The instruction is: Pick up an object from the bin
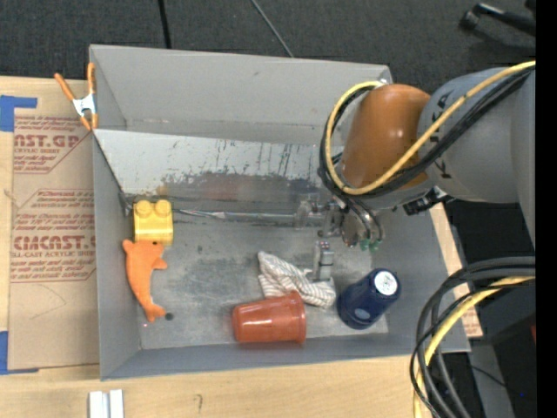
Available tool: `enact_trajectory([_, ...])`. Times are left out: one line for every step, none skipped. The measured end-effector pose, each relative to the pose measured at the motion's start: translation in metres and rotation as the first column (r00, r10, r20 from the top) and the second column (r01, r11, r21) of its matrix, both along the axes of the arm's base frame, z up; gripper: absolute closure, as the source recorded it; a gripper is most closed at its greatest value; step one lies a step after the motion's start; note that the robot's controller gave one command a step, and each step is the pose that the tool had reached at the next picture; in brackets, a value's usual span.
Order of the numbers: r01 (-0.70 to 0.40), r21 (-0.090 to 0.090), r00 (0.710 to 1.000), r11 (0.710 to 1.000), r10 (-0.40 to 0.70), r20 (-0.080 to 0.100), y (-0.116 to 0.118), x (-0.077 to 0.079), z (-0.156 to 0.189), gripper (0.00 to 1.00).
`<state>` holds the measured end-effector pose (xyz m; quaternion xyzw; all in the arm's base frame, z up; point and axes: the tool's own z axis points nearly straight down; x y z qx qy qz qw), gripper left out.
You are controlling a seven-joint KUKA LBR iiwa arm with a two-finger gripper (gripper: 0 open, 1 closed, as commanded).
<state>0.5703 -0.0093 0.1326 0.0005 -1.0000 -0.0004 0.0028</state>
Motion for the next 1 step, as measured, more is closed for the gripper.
enact_trajectory([0.000,0.000,1.000,1.000,0.000,0.007,-0.0001,0.0016,0.0049,0.00])
